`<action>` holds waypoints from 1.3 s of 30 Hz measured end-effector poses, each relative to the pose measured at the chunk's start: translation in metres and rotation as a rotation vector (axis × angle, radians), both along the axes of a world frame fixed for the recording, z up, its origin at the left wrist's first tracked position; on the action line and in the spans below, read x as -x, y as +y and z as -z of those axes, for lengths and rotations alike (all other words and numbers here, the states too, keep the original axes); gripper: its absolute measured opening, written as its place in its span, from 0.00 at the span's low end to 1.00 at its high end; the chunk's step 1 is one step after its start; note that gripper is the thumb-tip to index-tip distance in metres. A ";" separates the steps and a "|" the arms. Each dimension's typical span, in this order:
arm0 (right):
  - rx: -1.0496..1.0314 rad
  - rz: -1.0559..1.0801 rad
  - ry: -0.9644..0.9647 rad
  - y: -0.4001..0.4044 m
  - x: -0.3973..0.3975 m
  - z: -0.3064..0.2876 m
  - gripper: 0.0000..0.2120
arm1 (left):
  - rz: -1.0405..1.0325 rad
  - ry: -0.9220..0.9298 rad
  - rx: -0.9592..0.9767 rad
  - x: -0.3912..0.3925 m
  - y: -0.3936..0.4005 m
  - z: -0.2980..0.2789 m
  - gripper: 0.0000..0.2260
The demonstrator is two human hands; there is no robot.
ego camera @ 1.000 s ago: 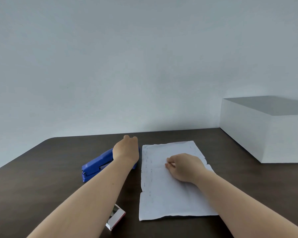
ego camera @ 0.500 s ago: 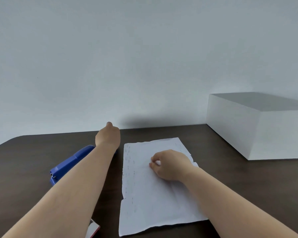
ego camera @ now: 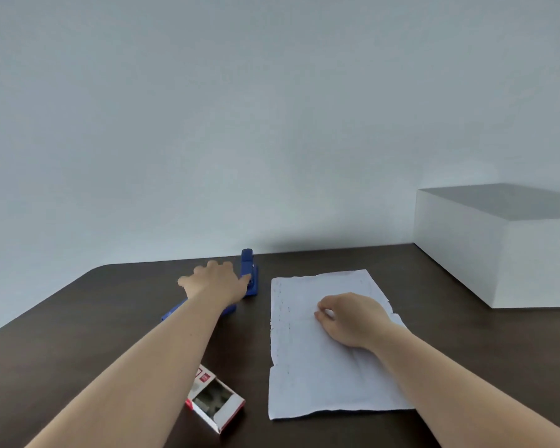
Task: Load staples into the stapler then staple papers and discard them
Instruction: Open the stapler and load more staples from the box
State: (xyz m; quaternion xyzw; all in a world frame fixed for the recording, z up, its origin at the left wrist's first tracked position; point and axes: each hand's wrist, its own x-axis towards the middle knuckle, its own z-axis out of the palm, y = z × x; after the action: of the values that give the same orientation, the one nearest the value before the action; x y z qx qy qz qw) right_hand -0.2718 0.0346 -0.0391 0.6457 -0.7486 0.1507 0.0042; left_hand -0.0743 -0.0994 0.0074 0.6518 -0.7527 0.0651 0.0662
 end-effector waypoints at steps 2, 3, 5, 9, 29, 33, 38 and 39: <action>0.001 0.009 0.001 0.003 -0.001 0.000 0.16 | 0.010 0.089 -0.131 -0.011 0.003 0.004 0.24; 0.002 0.013 0.002 0.005 -0.001 0.000 0.16 | 0.040 0.117 -0.168 -0.014 0.003 0.006 0.22; -0.001 0.018 0.001 0.007 -0.002 0.000 0.16 | 0.112 0.159 -0.166 -0.017 0.008 0.008 0.18; -0.020 0.026 -0.023 0.013 -0.004 -0.002 0.16 | 0.254 0.283 -0.118 -0.016 0.026 0.009 0.15; -0.085 -0.195 -0.239 0.004 -0.080 -0.018 0.23 | 0.591 0.910 -0.153 -0.042 0.083 -0.005 0.08; -0.076 -0.217 -0.207 0.001 -0.080 -0.015 0.19 | 0.485 1.411 -0.219 -0.062 0.078 -0.011 0.05; -0.070 -0.238 -0.201 0.001 -0.079 -0.014 0.17 | 0.409 1.731 -0.242 -0.073 0.073 -0.017 0.03; -0.072 -0.243 -0.198 0.001 -0.079 -0.014 0.16 | 0.393 1.733 -0.232 -0.073 0.072 -0.019 0.04</action>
State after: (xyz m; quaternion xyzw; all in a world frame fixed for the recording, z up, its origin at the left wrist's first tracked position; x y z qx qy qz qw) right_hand -0.1933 0.0357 -0.0255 0.7131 -0.6667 0.1863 -0.1110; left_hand -0.0012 -0.0274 0.0262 0.3340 -0.5384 -0.5390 0.5550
